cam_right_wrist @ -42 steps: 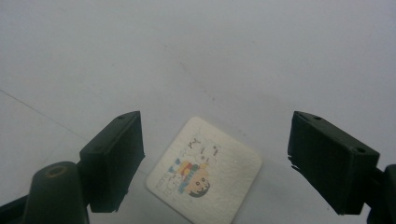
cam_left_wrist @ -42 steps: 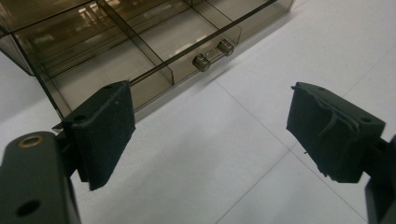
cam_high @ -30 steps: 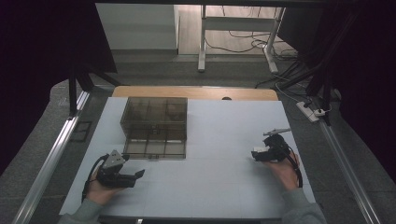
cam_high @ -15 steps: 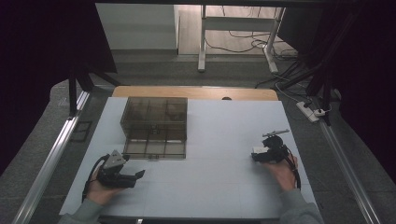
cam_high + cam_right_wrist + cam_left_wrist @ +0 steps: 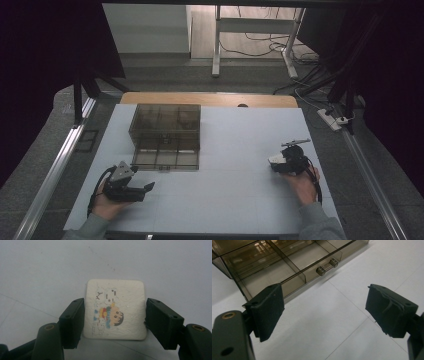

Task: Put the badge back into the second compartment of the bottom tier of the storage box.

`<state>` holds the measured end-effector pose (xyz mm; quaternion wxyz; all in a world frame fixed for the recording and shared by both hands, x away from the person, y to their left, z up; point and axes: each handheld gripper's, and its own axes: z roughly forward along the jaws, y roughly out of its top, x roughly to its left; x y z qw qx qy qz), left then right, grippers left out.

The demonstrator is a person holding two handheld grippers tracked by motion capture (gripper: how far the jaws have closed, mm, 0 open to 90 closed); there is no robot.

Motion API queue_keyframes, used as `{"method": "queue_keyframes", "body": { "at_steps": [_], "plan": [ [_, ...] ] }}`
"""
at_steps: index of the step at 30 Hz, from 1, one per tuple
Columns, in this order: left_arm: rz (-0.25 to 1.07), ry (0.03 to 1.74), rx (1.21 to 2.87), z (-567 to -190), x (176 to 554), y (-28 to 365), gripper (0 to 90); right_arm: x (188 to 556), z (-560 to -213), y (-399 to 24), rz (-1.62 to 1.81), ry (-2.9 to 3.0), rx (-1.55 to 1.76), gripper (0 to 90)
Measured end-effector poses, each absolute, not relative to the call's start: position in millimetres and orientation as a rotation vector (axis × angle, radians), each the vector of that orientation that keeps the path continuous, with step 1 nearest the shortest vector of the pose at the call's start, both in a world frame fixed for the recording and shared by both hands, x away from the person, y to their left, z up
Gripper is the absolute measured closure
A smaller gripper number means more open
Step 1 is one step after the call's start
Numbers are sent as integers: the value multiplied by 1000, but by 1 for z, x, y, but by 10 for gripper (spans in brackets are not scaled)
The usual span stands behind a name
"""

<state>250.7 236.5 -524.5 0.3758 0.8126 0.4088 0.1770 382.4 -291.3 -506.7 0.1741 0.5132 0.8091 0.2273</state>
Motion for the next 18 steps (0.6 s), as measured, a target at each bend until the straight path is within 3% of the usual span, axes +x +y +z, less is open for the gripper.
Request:
{"method": "queue_keyframes", "body": {
  "at_steps": [18],
  "plan": [
    [435, 1045, 2068, -525, 251, 238, 153, 380, -494, -295, 747, 2274, 1430, 326]
  ]
}}
